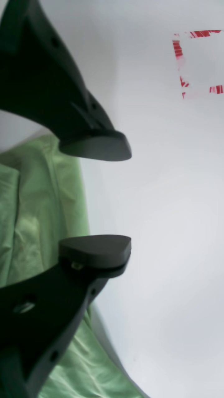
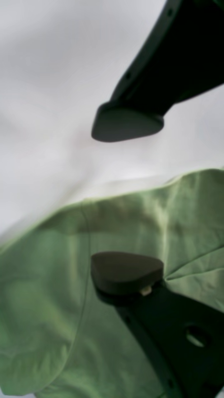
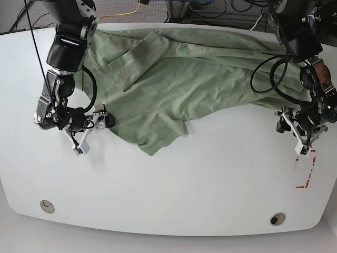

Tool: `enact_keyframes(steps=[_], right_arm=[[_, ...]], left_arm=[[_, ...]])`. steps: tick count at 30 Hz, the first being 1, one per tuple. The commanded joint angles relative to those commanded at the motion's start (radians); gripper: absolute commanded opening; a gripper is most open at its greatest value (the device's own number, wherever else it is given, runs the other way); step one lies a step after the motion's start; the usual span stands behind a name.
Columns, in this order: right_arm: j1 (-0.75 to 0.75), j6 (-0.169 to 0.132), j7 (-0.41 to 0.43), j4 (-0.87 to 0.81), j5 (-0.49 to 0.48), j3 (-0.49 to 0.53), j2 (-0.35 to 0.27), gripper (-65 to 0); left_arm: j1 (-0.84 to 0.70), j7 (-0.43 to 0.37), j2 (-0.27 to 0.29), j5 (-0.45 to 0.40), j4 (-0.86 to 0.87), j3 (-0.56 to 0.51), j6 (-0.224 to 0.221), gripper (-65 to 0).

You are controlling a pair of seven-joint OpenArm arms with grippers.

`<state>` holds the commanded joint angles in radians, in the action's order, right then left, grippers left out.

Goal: Layout the t-shirt on the table in an organized manner, then fold the t-shirt properly

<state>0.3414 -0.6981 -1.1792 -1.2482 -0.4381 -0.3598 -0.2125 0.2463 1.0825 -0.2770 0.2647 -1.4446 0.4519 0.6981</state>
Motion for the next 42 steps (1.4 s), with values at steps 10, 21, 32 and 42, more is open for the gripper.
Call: enact_keyframes(steps=[10,21,32,42], right_arm=[[-0.026,0.0,0.041,0.017,0.0,0.003,0.021,-12.5],[-0.031,0.0,0.044,0.018,0.0,0.003,0.034,-25.5],[-0.031,0.0,0.044,0.018,0.0,0.005,0.035,-60.7],[-0.031,0.0,0.044,0.018,0.0,0.005,0.035,-63.4]], left_arm=[[-0.02,-0.003,-0.018,0.002,-0.002,0.002,0.0,-30.3],[-0.021,-0.003,-0.052,0.002,0.006,0.005,0.0,-30.0],[-0.02,-0.005,-0.052,-0.011,0.037,0.006,0.0,-29.9],[-0.012,-0.058,-0.072,-0.077,0.212,0.153,0.0,-15.6]])
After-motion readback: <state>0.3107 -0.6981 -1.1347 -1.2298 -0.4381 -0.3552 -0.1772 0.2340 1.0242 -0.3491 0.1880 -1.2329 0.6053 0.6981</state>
